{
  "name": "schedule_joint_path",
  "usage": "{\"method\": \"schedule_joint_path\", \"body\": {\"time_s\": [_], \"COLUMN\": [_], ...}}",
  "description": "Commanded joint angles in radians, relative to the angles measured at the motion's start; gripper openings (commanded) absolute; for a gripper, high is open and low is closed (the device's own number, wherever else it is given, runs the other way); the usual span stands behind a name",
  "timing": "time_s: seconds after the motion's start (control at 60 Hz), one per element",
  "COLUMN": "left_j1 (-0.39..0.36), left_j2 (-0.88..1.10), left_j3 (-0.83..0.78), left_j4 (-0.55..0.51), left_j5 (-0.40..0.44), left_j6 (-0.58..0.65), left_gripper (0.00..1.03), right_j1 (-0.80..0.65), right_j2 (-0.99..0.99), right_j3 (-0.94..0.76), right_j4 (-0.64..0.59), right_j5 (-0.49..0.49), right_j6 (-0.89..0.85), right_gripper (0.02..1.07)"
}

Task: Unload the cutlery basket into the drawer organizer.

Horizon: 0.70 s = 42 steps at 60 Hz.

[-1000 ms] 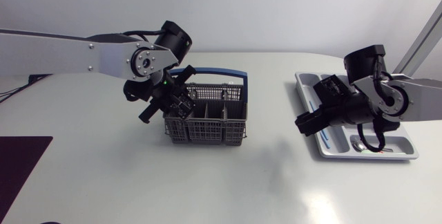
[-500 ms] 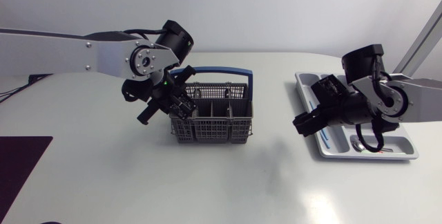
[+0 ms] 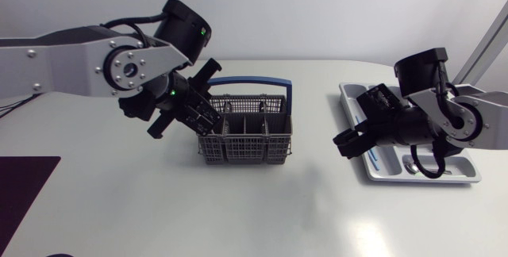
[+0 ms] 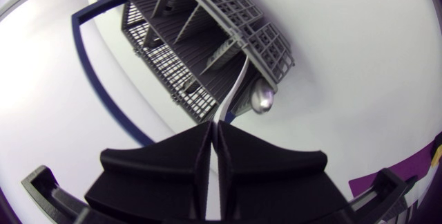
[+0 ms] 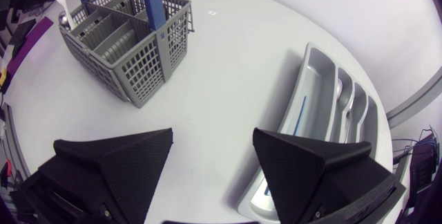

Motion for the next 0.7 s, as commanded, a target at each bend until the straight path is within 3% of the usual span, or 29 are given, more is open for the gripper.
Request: {"method": "schedule_joint_path", "body": {"time_s": [0.0, 0.183, 0.4, 0.45, 0.55, 0.683], "left_j1": [-0.016, -0.031, -0.037, -0.042, -0.068, -0.089], "left_j2": [-0.082, -0.189, -0.217, -0.208, -0.140, -0.050], "left_j3": [-0.024, 0.019, 0.129, 0.163, 0.300, 0.409], "left_j4": [0.010, -0.013, -0.182, -0.211, -0.380, -0.473], "left_j5": [-0.007, -0.009, -0.007, -0.004, 0.042, 0.120], "left_j6": [0.034, -0.014, -0.229, -0.302, -0.552, -0.830], "left_gripper": [0.03, 0.03, 0.03, 0.03, 0.03, 0.03], "right_j1": [0.026, 0.077, 0.126, 0.137, 0.175, 0.238], "right_j2": [-0.042, -0.161, -0.309, -0.351, -0.447, -0.526], "right_j3": [-0.038, -0.064, -0.085, -0.091, -0.111, -0.131], "right_j4": [-0.013, -0.017, -0.037, -0.047, -0.060, -0.071], "right_j5": [0.000, -0.020, -0.014, -0.016, -0.011, 0.027], "right_j6": [0.019, 0.002, -0.015, -0.032, -0.061, -0.091], "right_gripper": [0.86, 0.86, 0.86, 0.86, 0.86, 0.86]}}
